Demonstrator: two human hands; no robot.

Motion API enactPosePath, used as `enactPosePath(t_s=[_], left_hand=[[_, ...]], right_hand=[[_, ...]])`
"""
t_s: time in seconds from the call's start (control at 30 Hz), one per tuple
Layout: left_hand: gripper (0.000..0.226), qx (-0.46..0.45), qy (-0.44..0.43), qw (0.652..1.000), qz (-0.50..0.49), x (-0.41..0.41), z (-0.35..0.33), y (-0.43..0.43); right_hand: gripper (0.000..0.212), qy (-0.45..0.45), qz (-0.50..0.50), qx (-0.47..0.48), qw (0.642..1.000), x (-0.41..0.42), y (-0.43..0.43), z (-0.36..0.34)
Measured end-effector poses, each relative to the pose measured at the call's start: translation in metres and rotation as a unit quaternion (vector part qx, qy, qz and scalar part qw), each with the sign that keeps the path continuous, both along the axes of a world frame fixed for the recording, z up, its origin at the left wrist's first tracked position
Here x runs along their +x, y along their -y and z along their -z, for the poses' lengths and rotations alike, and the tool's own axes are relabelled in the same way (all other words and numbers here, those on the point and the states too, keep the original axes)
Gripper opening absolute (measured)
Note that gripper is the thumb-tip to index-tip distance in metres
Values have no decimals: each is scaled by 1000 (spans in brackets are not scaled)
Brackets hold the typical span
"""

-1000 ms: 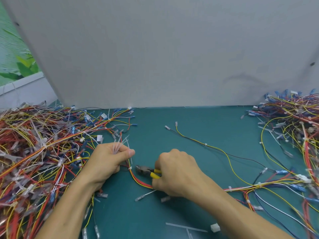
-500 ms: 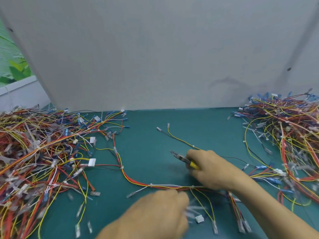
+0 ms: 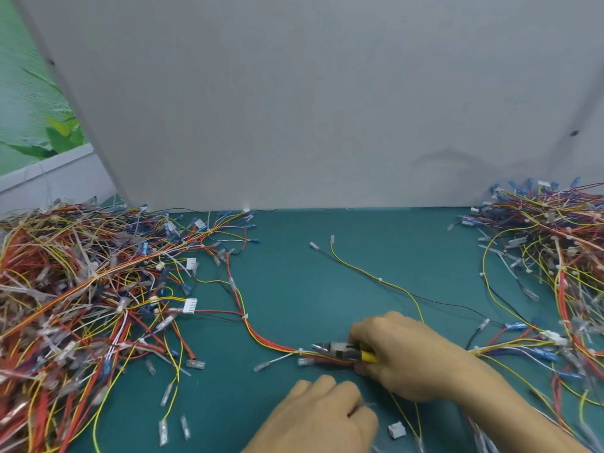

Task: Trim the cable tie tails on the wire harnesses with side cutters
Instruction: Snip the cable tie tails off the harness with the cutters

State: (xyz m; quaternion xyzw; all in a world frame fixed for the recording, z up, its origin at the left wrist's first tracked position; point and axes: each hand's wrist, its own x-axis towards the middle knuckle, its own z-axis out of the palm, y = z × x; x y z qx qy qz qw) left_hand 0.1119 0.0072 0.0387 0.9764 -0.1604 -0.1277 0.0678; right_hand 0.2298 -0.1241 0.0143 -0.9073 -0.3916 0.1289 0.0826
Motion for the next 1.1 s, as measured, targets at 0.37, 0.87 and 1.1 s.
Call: enactPosePath(t_s=[0.37,0.87,1.1], left_hand=[[27,-3,139,957,-256,11,-7,-61],[13,78,215,894,-385,54,39,-147],[6,-35,257,898,-355,53,49,-148]], right_hand=[[19,34,101,34,994,23,15,-11],[18,4,71,37,997,13,4,-6],[18,1,68,39,997,12,1,-5]])
